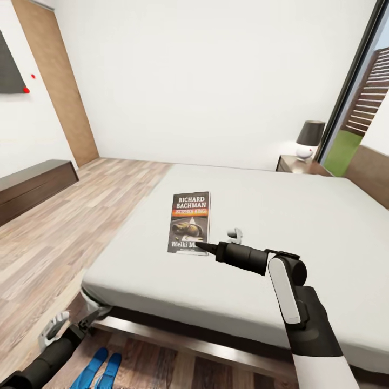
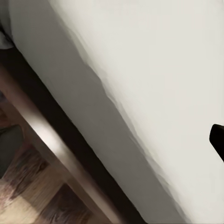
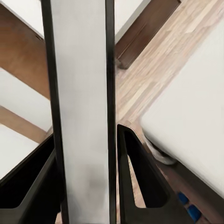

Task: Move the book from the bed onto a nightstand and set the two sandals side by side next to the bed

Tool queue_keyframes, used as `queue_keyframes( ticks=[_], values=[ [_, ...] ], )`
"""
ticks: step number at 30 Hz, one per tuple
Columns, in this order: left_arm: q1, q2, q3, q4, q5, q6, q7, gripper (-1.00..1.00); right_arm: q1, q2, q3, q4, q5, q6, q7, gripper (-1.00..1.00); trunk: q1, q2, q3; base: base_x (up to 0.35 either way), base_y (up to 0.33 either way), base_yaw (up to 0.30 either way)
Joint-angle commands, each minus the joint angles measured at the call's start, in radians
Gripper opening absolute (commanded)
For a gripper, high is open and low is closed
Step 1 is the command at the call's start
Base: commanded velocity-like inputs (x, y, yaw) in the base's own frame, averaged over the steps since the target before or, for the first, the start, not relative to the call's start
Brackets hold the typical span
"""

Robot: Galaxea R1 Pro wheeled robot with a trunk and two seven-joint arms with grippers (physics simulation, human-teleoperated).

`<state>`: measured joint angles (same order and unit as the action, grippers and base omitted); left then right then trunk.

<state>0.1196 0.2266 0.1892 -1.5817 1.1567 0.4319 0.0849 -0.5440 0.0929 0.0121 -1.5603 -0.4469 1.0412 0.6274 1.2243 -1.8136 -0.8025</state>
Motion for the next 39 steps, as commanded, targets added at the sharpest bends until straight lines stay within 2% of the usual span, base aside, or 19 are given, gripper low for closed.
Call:
queue_keyframes(
  ticks=[1, 9, 26, 32, 39],
  values=[
    [0.001, 0.000, 0.001, 0.000, 0.010, 0.002, 0.008, 1.00, -0.001, 0.001, -0.001, -0.001, -0.002, 0.006, 0.006, -1.00, 0.000, 0.000, 0.000, 0.000, 0.044, 0.270],
    [0.004, -0.001, 0.001, 0.009, 0.009, -0.004, 0.009, 1.00, -0.001, 0.001, 0.001, -0.001, 0.001, 0.006, 0.006, -1.00, 0.000, 0.000, 0.004, 0.000, 0.177, 0.270],
    [0.005, -0.001, 0.001, 0.012, 0.008, -0.005, 0.009, 1.00, -0.001, 0.001, 0.001, -0.004, 0.006, 0.006, 0.006, -1.00, 0.000, 0.000, 0.012, 0.000, 0.294, 0.270],
    [0.005, -0.001, 0.001, 0.012, 0.009, -0.005, 0.010, 1.00, -0.001, 0.001, 0.004, -0.004, 0.006, 0.006, 0.006, -1.00, 0.000, 0.000, 0.015, 0.000, 0.098, 0.271],
    [0.005, 0.000, 0.001, 0.012, 0.009, -0.005, 0.010, 1.00, -0.001, -0.001, 0.061, -0.004, 0.006, 0.006, 0.007, -1.00, 0.000, 0.000, 0.018, 0.000, 0.017, 0.273]
  ],
)
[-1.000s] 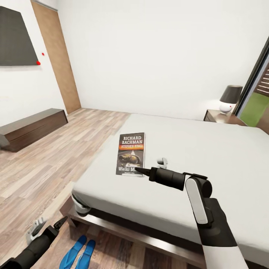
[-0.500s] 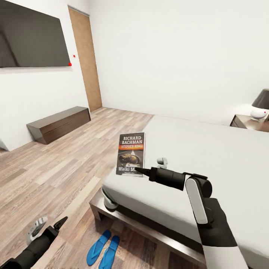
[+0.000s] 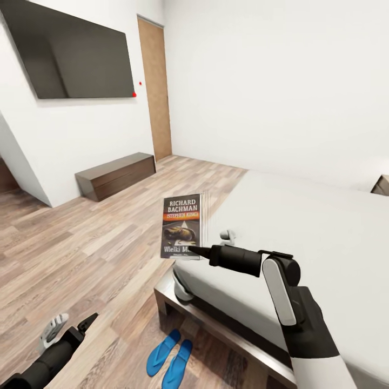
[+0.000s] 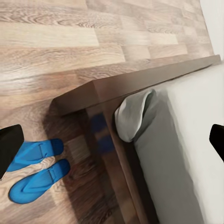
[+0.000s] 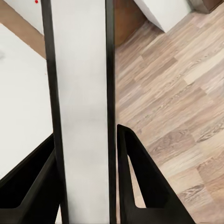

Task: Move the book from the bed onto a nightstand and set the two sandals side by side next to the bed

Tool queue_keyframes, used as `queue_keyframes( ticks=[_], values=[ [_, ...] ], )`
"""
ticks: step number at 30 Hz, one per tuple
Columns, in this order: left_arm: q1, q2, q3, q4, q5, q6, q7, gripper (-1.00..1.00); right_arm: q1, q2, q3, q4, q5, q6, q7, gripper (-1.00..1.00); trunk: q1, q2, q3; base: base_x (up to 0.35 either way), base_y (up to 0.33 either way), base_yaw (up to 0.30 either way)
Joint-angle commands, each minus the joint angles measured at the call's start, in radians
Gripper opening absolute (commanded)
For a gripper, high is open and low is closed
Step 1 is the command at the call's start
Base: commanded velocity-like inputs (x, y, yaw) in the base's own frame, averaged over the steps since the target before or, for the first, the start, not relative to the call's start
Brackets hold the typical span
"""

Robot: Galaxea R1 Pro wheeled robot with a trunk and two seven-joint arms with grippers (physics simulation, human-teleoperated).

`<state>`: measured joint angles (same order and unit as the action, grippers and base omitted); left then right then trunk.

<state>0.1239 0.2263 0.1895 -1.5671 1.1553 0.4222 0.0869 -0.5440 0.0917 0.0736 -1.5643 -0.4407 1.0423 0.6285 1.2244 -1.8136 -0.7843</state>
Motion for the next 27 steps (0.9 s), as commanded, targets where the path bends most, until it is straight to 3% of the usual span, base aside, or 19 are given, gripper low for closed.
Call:
queue_keyframes(
  ticks=[1, 27],
  values=[
    [0.000, 0.000, 0.001, -0.002, 0.011, 0.004, 0.008, 1.00, -0.001, 0.001, 0.005, 0.000, -0.001, 0.005, 0.006, -1.00, 0.000, 0.000, 0.000, 0.000, 0.003, 0.274],
    [0.000, 0.001, -0.001, 0.015, 0.010, 0.004, 0.010, 1.00, -0.001, -0.001, 0.015, 0.000, -0.001, 0.005, 0.007, -1.00, 0.000, 0.000, 0.010, 0.000, 0.001, 0.275]
  ],
)
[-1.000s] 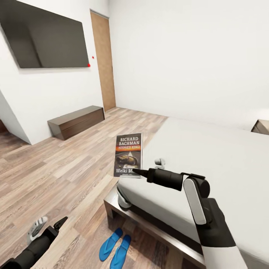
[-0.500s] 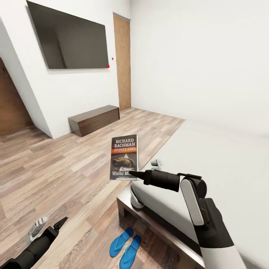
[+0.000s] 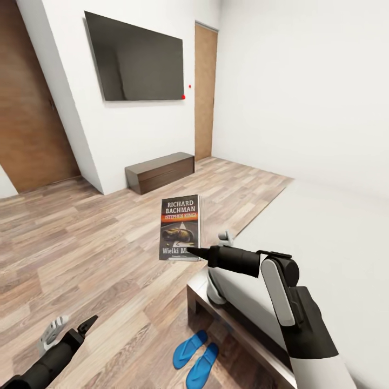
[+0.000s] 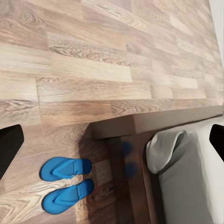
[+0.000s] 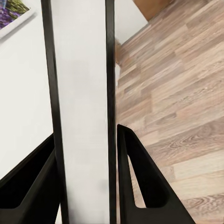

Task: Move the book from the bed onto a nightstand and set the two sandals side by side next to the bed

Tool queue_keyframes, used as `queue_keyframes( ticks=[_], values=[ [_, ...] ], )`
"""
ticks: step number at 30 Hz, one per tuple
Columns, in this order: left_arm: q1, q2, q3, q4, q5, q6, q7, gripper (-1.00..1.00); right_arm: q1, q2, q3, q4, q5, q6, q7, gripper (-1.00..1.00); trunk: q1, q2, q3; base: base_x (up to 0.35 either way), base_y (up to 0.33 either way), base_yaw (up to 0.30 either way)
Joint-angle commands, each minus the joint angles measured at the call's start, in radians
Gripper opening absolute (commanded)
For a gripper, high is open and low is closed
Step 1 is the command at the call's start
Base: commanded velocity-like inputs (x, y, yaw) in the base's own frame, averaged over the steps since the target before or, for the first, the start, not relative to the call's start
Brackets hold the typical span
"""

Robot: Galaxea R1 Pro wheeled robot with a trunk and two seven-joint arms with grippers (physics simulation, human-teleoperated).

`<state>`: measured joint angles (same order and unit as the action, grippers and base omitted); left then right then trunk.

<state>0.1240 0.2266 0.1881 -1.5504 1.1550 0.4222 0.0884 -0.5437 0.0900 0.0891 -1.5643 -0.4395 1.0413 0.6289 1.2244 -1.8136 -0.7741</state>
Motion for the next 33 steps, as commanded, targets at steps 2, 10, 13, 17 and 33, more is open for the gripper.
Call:
queue_keyframes(
  ticks=[2, 10, 13, 17, 33],
  values=[
    [0.000, 0.000, 0.001, -0.001, 0.010, 0.004, 0.008, 1.00, -0.001, 0.001, -0.001, 0.000, -0.002, 0.006, 0.006, -1.00, 0.000, 0.000, 0.000, 0.000, 0.000, 0.275],
    [0.000, -0.001, 0.001, 0.001, 0.009, 0.004, 0.008, 1.00, -0.001, 0.000, -0.002, 0.000, -0.002, 0.006, 0.006, -1.00, 0.000, 0.000, 0.003, 0.000, 0.000, 0.275],
    [0.000, -0.001, 0.001, 0.003, 0.009, 0.004, 0.008, 1.00, -0.001, 0.000, -0.002, -0.002, -0.001, 0.006, 0.006, -1.00, 0.000, 0.000, 0.004, 0.000, 0.000, 0.275],
    [0.000, -0.001, 0.000, 0.003, 0.009, 0.004, 0.008, 1.00, -0.001, -0.002, -0.003, -0.005, -0.001, 0.006, 0.006, -1.00, 0.000, 0.000, 0.006, 0.000, 0.000, 0.275],
    [0.000, -0.001, -0.001, 0.008, 0.009, 0.003, 0.008, 1.00, -0.002, -0.052, -0.002, -0.009, -0.010, 0.006, 0.011, -1.00, 0.000, 0.000, 0.011, 0.000, 0.000, 0.275]
  ],
)
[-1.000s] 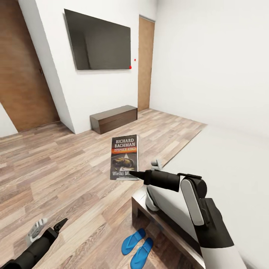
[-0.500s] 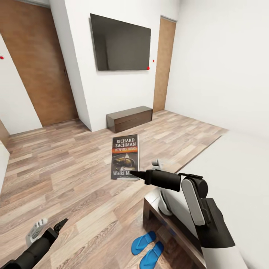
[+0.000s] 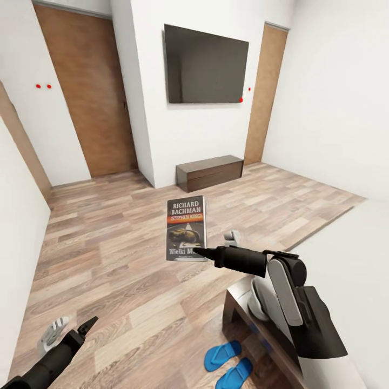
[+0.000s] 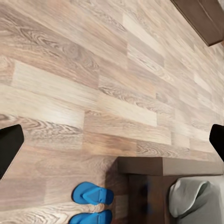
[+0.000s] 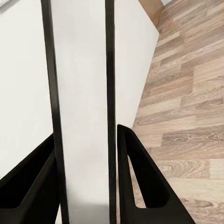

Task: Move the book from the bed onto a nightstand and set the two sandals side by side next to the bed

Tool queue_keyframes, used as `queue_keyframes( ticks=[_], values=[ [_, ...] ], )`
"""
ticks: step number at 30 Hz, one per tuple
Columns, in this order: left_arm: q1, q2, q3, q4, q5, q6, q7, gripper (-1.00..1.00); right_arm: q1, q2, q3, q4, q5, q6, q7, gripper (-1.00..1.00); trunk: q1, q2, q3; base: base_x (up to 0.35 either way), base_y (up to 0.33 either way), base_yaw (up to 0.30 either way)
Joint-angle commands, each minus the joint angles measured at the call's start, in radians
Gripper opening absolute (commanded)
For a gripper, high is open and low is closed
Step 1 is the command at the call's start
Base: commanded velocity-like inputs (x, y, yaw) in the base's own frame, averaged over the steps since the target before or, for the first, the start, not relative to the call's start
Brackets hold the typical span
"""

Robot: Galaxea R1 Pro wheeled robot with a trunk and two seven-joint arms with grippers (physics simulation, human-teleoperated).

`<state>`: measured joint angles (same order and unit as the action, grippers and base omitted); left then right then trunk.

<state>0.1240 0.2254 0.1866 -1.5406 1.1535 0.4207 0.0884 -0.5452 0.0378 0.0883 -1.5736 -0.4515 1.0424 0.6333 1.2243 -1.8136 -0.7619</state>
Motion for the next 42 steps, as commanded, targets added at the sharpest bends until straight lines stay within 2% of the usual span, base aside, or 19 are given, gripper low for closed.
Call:
queue_keyframes(
  ticks=[1, 27, 35, 37, 39, 42],
  values=[
    [0.000, 0.000, 0.001, -0.001, 0.011, 0.004, 0.008, 1.00, -0.001, 0.000, -0.001, 0.000, 0.002, 0.005, 0.006, -1.00, 0.000, 0.000, 0.000, 0.000, 0.000, 0.275],
    [-0.005, -0.008, -0.002, 0.042, 0.006, 0.004, 0.008, 1.00, -0.001, -0.002, -0.018, 0.000, 0.006, 0.005, 0.005, -1.00, 0.000, 0.000, 0.009, 0.000, 0.000, 0.275],
    [-0.019, -0.014, -0.036, 0.076, 0.002, 0.003, 0.008, 1.00, -0.003, -0.005, -0.021, 0.004, 0.009, 0.005, 0.003, -1.00, 0.000, 0.000, 0.012, 0.000, 0.000, 0.275],
    [-0.030, -0.015, -0.045, 0.092, -0.009, 0.003, 0.008, 1.00, -0.004, -0.008, -0.022, 0.005, 0.008, 0.005, 0.002, -1.00, 0.000, 0.000, 0.013, 0.000, 0.000, 0.275],
    [-0.047, -0.017, -0.061, 0.113, -0.038, 0.003, 0.010, 1.00, -0.005, -0.014, -0.029, 0.007, 0.008, 0.005, 0.000, -1.00, 0.000, 0.000, 0.014, 0.000, 0.000, 0.275],
    [-0.063, -0.024, -0.081, 0.127, -0.068, 0.003, 0.010, 1.00, -0.005, -0.020, -0.066, 0.008, 0.009, 0.005, -0.001, -1.00, 0.000, 0.000, 0.015, 0.000, 0.000, 0.275]
  ],
)
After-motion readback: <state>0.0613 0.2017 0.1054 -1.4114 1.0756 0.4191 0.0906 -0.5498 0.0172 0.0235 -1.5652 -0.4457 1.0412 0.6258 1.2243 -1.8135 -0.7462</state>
